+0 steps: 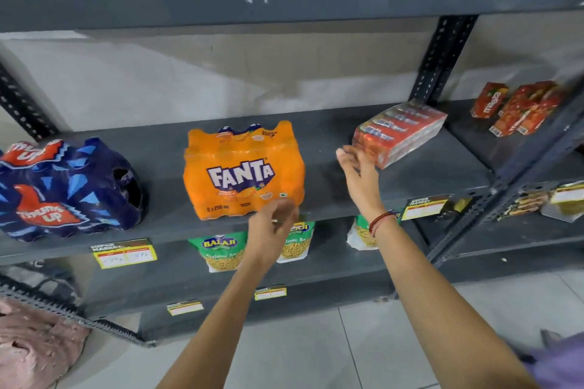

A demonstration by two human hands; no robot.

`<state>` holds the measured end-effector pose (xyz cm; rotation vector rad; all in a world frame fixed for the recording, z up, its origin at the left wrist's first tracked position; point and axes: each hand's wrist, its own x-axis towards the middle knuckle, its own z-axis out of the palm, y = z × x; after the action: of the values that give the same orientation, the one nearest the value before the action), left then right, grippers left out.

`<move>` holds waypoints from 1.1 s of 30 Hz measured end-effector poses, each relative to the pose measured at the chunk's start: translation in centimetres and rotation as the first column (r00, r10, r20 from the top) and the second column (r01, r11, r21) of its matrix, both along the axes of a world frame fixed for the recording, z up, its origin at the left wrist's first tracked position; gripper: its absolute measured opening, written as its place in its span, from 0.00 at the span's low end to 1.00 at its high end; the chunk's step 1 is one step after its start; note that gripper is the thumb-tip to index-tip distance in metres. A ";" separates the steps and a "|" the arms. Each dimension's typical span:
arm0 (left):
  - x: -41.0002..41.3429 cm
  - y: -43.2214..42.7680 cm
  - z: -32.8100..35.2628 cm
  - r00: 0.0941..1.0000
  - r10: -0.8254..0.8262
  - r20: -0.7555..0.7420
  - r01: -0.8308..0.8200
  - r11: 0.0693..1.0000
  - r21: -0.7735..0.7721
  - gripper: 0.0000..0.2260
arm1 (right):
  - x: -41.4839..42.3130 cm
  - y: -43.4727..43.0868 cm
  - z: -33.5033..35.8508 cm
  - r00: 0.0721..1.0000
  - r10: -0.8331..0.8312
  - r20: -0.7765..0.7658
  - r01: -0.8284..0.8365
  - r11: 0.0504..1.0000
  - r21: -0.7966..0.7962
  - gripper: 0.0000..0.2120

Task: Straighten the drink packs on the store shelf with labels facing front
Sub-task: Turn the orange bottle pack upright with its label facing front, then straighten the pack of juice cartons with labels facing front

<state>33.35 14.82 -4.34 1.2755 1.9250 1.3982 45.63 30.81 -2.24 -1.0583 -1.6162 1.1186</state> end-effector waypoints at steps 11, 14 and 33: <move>7.1 17.7 1.8 0.977 -0.154 -0.148 0.140 0.985 -0.105 0.16 | 10.1 13.5 1.2 0.947 -0.251 0.199 0.228 0.964 0.134 0.14; 8.6 21.5 1.2 0.963 -0.167 -0.210 0.120 0.968 -0.219 0.25 | 11.2 17.2 1.5 0.900 -0.288 0.327 0.242 0.954 0.175 0.18; 10.6 29.2 0.9 0.876 0.098 0.473 -0.012 0.983 -0.182 0.34 | 15.3 27.1 -0.4 0.975 -0.106 0.193 0.166 0.929 -0.331 0.46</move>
<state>43.91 44.04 -3.40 0.7066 1.6968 1.3784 60.97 57.91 -2.68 -1.5112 -1.4794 1.2742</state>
